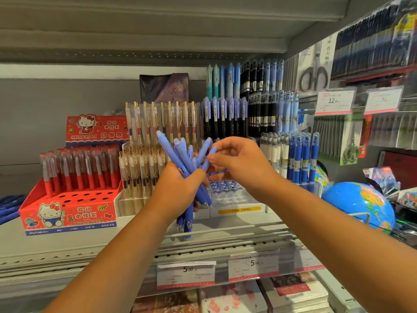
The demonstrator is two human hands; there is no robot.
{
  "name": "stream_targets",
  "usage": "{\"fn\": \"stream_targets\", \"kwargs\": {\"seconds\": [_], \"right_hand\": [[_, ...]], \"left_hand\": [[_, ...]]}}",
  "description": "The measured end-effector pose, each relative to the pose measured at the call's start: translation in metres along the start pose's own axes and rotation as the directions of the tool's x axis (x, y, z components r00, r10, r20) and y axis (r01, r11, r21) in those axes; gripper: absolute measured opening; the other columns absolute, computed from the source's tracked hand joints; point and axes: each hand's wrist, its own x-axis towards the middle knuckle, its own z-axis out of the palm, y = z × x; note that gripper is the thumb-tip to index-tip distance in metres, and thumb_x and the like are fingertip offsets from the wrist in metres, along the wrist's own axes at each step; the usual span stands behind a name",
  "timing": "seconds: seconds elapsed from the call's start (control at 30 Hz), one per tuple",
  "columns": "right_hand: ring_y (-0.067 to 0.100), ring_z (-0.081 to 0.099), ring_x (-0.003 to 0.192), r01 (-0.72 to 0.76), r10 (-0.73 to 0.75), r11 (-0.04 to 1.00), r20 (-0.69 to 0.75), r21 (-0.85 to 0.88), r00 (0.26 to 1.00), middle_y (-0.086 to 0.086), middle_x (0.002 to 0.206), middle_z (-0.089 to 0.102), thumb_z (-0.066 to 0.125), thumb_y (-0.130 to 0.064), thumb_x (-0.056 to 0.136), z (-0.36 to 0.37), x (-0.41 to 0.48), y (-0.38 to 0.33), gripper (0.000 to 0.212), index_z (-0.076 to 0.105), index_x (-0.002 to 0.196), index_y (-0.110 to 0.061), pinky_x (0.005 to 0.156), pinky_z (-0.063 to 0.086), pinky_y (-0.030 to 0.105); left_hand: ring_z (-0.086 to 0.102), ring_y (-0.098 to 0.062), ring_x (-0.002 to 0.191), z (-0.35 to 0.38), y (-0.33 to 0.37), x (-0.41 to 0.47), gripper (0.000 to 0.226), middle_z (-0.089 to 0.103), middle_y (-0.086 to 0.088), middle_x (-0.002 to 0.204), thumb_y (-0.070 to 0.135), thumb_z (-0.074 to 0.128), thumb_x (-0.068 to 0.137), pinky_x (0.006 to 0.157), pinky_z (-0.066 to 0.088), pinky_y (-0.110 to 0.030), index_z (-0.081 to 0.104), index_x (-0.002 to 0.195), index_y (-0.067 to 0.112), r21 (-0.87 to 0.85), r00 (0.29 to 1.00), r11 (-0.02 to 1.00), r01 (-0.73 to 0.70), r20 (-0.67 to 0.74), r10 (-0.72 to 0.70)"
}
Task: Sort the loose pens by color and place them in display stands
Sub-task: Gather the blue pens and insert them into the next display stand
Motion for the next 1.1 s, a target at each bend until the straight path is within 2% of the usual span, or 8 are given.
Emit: {"fn": "stream_targets", "kwargs": {"seconds": [0.13, 0.3, 0.37, 0.5, 0.73, 0.9, 0.97, 1.1], "right_hand": [[0.023, 0.072, 0.070, 0.003, -0.002, 1.000, -0.035, 0.014, 0.999, 0.021, 0.091, 0.067, 0.065, -0.001, 0.091, -0.003, 0.003, -0.001, 0.003, 0.064, 0.094, -0.002, 0.059, 0.058, 0.030], [0.019, 0.069, 0.072, 0.046, -0.026, 0.995, -0.206, 0.091, 0.978, 0.010, 0.086, 0.065, 0.060, -0.002, 0.094, -0.013, 0.015, -0.012, 0.006, 0.063, 0.095, -0.006, 0.062, 0.059, 0.030], [0.021, 0.068, 0.076, 0.053, -0.026, 0.994, -0.266, 0.098, 0.964, 0.012, 0.093, 0.063, 0.057, -0.001, 0.095, -0.020, 0.023, -0.018, 0.008, 0.061, 0.101, -0.006, 0.063, 0.059, 0.030], [0.022, 0.068, 0.081, 0.107, -0.096, 0.994, -0.348, 0.014, 0.933, 0.010, 0.096, 0.061, 0.056, -0.002, 0.096, -0.034, 0.033, -0.027, 0.012, 0.058, 0.099, -0.013, 0.061, 0.060, 0.030], [0.025, 0.060, 0.085, 0.173, -0.403, 0.756, -0.240, -0.632, 0.883, 0.007, 0.096, 0.057, 0.056, -0.011, 0.097, -0.045, 0.042, -0.020, 0.017, 0.047, 0.109, -0.018, 0.076, 0.055, 0.045], [0.023, 0.050, 0.086, 0.126, -0.406, 0.632, -0.188, -0.765, 0.894, 0.008, 0.102, 0.049, 0.053, -0.003, 0.095, -0.038, 0.048, -0.007, 0.020, 0.045, 0.109, -0.015, 0.074, 0.046, 0.042], [0.026, 0.053, 0.090, 0.101, -0.384, 0.599, -0.175, -0.794, 0.906, 0.009, 0.107, 0.048, 0.052, 0.002, 0.093, -0.036, 0.049, -0.002, 0.024, 0.044, 0.109, -0.014, 0.073, 0.045, 0.044], [0.030, 0.054, 0.086, 0.046, -0.347, 0.546, -0.175, -0.837, 0.921, 0.018, 0.119, 0.048, 0.054, 0.001, 0.093, -0.033, 0.051, 0.008, 0.029, 0.044, 0.119, -0.007, 0.074, 0.049, 0.048]], "left_hand": [[0.064, -0.019, 0.059, 0.001, 0.005, -0.004, 0.053, 0.034, -0.003, 0.157, 0.010, 0.058, 0.097, 0.048, 0.054, -0.030, 0.039, 0.119, 0.054, -0.029, 1.000, 1.000, 0.002, 0.018, -0.002], [0.035, -0.017, 0.142, 0.001, 0.002, -0.002, 0.075, 0.018, 0.009, 0.162, 0.008, 0.054, 0.099, 0.102, 0.047, -0.045, 0.009, 0.153, 0.035, -0.075, 0.999, 0.997, -0.030, 0.029, 0.032], [0.044, -0.021, 0.134, -0.001, -0.001, 0.002, 0.071, 0.030, -0.007, 0.159, 0.010, 0.055, 0.099, 0.098, 0.051, -0.042, 0.014, 0.156, 0.025, -0.011, 1.000, 1.000, -0.005, 0.002, 0.005], [0.066, -0.010, 0.063, -0.002, -0.005, 0.007, 0.051, 0.042, -0.043, 0.133, 0.010, 0.058, 0.097, 0.047, 0.050, -0.021, 0.039, 0.141, -0.007, 0.076, 0.998, 0.997, 0.017, -0.062, -0.013], [0.051, -0.008, 0.041, -0.003, -0.006, 0.006, 0.045, 0.052, -0.042, 0.118, 0.010, 0.057, 0.097, 0.042, 0.046, -0.020, 0.043, 0.132, -0.015, 0.092, 0.995, 0.996, -0.018, -0.097, 0.027], [0.055, -0.003, 0.044, -0.003, -0.003, 0.005, 0.038, 0.044, -0.044, 0.128, 0.006, 0.057, 0.096, 0.043, 0.047, -0.019, 0.049, 0.127, -0.015, 0.075, 0.997, 0.997, -0.035, -0.073, 0.041], [0.054, -0.006, 0.043, -0.003, 0.005, 0.000, 0.011, 0.044, -0.043, 0.130, 0.006, 0.057, 0.096, 0.044, 0.047, -0.020, 0.062, 0.100, -0.003, 0.067, 0.999, 0.997, -0.036, -0.030, 0.038], [0.055, -0.003, 0.044, -0.003, 0.009, -0.002, 0.020, 0.044, -0.046, 0.127, 0.005, 0.058, 0.095, 0.044, 0.046, -0.018, 0.062, 0.077, 0.011, 0.064, 0.998, 0.997, -0.046, -0.031, 0.048]]}}
